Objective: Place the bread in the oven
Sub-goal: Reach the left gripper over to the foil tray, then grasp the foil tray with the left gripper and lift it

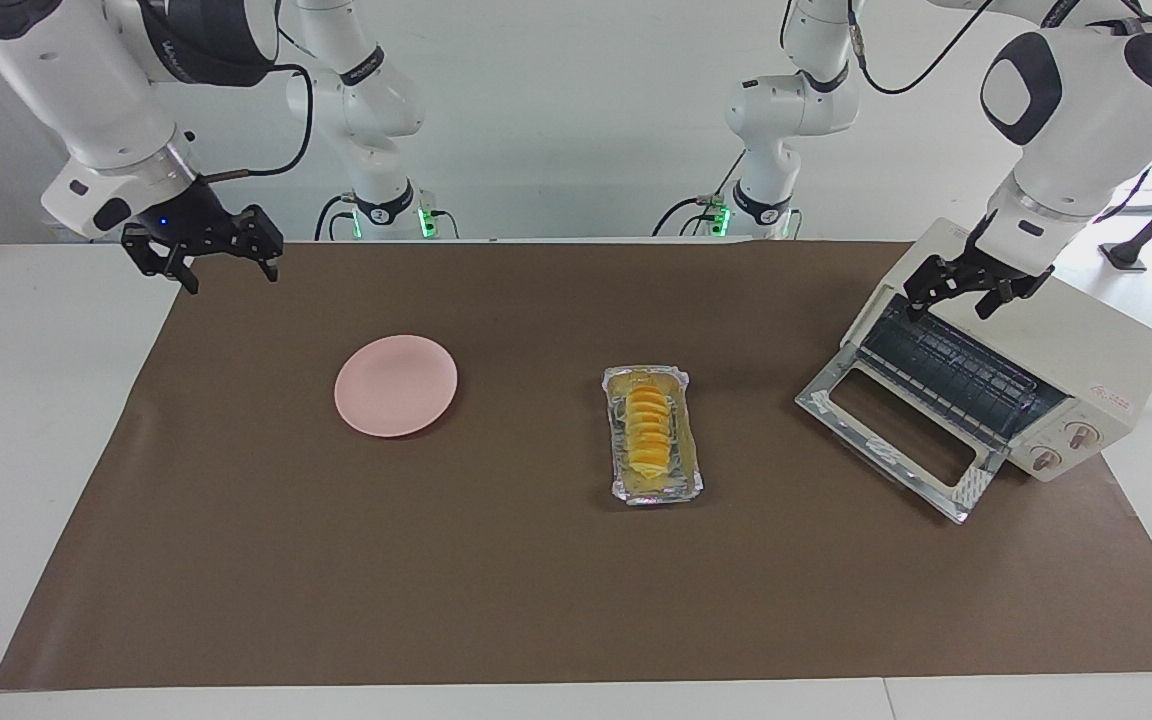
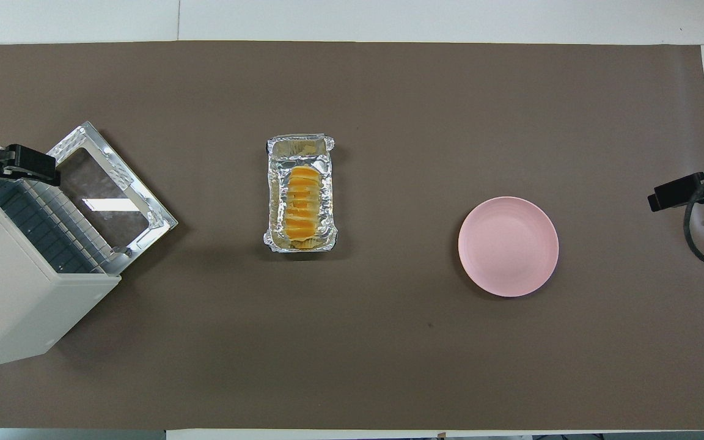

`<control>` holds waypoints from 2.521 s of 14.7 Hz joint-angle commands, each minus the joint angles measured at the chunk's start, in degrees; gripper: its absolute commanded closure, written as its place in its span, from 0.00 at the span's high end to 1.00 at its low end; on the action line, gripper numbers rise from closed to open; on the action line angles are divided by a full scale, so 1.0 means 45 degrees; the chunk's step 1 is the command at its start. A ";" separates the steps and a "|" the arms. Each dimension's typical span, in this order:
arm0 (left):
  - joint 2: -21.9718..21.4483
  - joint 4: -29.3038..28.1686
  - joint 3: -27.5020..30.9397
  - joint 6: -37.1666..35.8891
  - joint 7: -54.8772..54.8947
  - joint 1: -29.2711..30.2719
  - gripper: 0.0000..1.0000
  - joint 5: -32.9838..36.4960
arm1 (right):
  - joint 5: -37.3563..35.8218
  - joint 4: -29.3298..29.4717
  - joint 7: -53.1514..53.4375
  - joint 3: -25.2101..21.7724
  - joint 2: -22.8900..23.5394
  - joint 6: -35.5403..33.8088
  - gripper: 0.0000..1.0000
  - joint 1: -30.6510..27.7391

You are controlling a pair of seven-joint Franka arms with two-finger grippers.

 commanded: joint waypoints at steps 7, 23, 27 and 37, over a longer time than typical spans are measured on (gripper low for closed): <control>-0.0144 -0.0070 0.0014 -0.0064 0.0013 -0.0606 1.00 0.0176 | -0.0111 0.0080 -0.0267 -0.0555 -0.0571 -0.0490 1.00 -0.0311; 0.3778 0.1295 0.0033 0.3077 -0.6605 -0.7482 1.00 -0.0254 | -0.0152 -0.0096 -0.0267 -0.0496 -0.0766 -0.0490 1.00 -0.0194; 0.6506 0.3883 0.0092 0.2227 -0.7583 -0.8129 1.00 -0.0293 | -0.0152 -0.0096 -0.0267 -0.0496 -0.0766 -0.0490 1.00 -0.0194; 0.7220 0.3467 0.0092 0.3351 -0.7820 -0.8266 0.90 -0.0176 | -0.0152 -0.0096 -0.0267 -0.0496 -0.0766 -0.0490 1.00 -0.0194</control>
